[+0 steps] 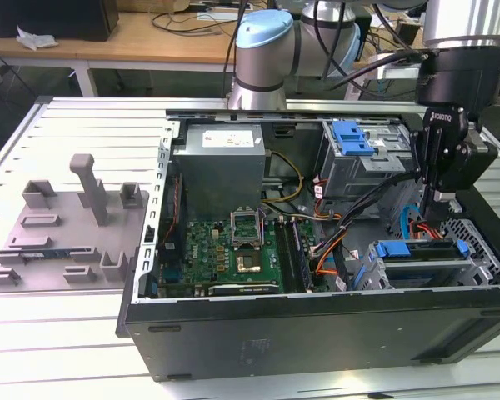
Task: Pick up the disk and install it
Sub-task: 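Insert the second disk wire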
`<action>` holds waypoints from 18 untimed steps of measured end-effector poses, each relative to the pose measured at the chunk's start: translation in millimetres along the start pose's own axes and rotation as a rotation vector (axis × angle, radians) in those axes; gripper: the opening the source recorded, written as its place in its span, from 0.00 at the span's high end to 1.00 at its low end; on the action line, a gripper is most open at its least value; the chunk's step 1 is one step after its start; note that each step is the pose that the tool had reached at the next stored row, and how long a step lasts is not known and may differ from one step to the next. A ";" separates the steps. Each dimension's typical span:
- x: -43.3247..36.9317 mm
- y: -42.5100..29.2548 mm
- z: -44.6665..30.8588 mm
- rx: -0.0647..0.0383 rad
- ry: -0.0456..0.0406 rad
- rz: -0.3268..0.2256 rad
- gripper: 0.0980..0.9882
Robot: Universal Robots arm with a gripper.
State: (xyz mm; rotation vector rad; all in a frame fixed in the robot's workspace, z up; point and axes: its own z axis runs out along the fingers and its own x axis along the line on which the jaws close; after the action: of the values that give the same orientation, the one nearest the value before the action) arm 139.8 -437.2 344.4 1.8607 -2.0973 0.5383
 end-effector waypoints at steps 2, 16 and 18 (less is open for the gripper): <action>0.1 0.9 0.2 0.000 -0.0004 0.000 0.93; 6.7 0.4 3.7 -0.031 -0.2179 0.005 0.93; 8.2 0.2 4.4 -0.034 -0.2421 0.004 0.93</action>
State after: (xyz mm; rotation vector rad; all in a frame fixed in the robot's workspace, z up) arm 138.7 -446.5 344.1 1.9893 -2.2439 0.2879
